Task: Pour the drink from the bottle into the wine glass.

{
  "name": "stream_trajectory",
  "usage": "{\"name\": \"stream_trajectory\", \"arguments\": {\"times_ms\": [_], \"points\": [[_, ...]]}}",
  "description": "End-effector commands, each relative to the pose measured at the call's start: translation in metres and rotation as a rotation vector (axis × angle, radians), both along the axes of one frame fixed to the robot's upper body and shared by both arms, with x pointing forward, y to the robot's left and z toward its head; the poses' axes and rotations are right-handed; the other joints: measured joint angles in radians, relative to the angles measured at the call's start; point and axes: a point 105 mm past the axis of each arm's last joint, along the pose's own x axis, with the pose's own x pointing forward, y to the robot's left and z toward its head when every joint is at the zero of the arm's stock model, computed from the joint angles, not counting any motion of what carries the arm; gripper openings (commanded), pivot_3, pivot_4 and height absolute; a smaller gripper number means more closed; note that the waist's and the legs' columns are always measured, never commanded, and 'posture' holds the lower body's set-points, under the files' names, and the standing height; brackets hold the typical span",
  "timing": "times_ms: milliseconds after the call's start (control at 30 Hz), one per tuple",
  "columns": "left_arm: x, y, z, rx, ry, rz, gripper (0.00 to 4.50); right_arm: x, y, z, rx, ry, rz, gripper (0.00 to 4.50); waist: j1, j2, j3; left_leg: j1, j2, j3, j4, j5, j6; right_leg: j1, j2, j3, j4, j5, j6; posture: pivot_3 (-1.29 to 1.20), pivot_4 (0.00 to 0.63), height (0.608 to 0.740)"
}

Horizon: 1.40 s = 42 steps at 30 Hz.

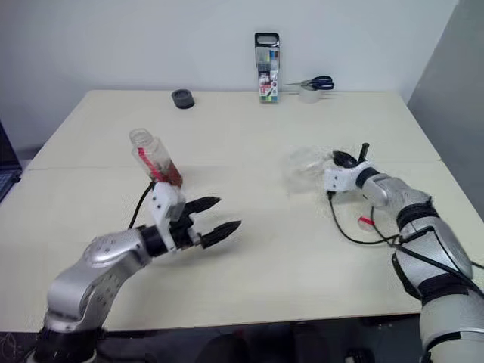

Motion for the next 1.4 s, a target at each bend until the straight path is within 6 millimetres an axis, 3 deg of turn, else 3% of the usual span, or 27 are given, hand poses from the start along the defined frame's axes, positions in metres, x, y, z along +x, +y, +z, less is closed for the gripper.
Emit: {"name": "stream_trajectory", "arguments": {"times_ms": [33,133,333,567,700,900,1300,1333,1400], "points": [[-0.011,0.017,0.017,-0.022,-0.103,0.124,4.5,0.006,0.029,0.027,0.454,0.059,0.047,0.08,-0.001,0.0,0.0,0.0,0.0,-0.001,0.0,0.0,0.0,0.0,0.0,-0.001,0.0,0.0,0.0,0.0,0.15,0.74],[-0.024,0.023,0.013,-0.014,-0.103,0.188,4.5,0.005,0.07,0.013,0.807,0.236,0.111,0.08,0.002,0.0,-0.001,0.0,0.001,-0.001,0.0,0.0,0.0,0.001,0.0,-0.001,0.001,0.001,-0.001,0.0,0.15,0.74],[-0.036,0.029,0.013,-0.044,-0.086,0.27,4.5,-0.005,0.127,-0.014,1.149,0.501,0.164,0.08,0.031,0.0,0.0,-0.001,-0.001,-0.002,0.0,-0.001,0.001,0.0,-0.002,-0.003,0.0,0.001,-0.001,0.0,0.15,0.74],[-0.044,0.038,0.006,-0.028,-0.068,0.311,4.5,-0.02,0.16,-0.039,1.135,0.592,0.181,0.08,0.032,0.001,0.0,-0.001,-0.002,-0.003,0.0,-0.001,0.001,0.0,-0.003,-0.004,-0.001,0.001,-0.001,0.0,0.15,0.74],[-0.048,0.041,0.002,-0.025,-0.06,0.327,4.5,-0.025,0.168,-0.042,1.134,0.596,0.194,0.08,0.03,0.001,0.0,-0.001,-0.001,-0.003,-0.001,-0.001,0.001,0.0,-0.002,-0.004,0.0,0.001,-0.001,0.0,0.15,0.74],[-0.049,0.04,-0.003,-0.027,-0.073,0.368,4.5,-0.036,0.176,-0.073,1.02,0.621,0.144,0.08,0.029,0.001,-0.001,0.0,-0.001,-0.003,-0.001,-0.001,0.002,0.0,-0.002,-0.004,0.0,0.0,-0.001,0.0,0.15,0.74],[-0.028,0.034,0.002,-0.038,-0.094,0.356,4.5,-0.034,0.159,-0.075,0.991,0.594,0.13,4.25,0.031,0.0,-0.002,0.001,-0.001,-0.003,-0.001,-0.001,0.002,0.001,-0.002,-0.004,0.0,0.0,-0.001,0.0,0.15,0.74],[-0.027,0.035,0.002,-0.037,-0.095,0.361,4.5,-0.035,0.153,-0.076,0.99,0.588,0.128,4.46,0.031,0.0,-0.002,0.0,-0.001,-0.003,-0.001,-0.001,0.002,0.001,-0.002,-0.004,0.0,0.0,-0.001,0.0,0.15,0.74],[-0.019,0.038,0.0,-0.036,-0.102,0.381,4.5,-0.041,0.136,-0.079,0.982,0.573,0.131,4.46,0.036,0.0,-0.002,0.0,-0.001,-0.003,-0.001,-0.001,0.002,0.001,-0.002,-0.004,-0.001,0.0,-0.001,0.0,0.15,0.74]]}}
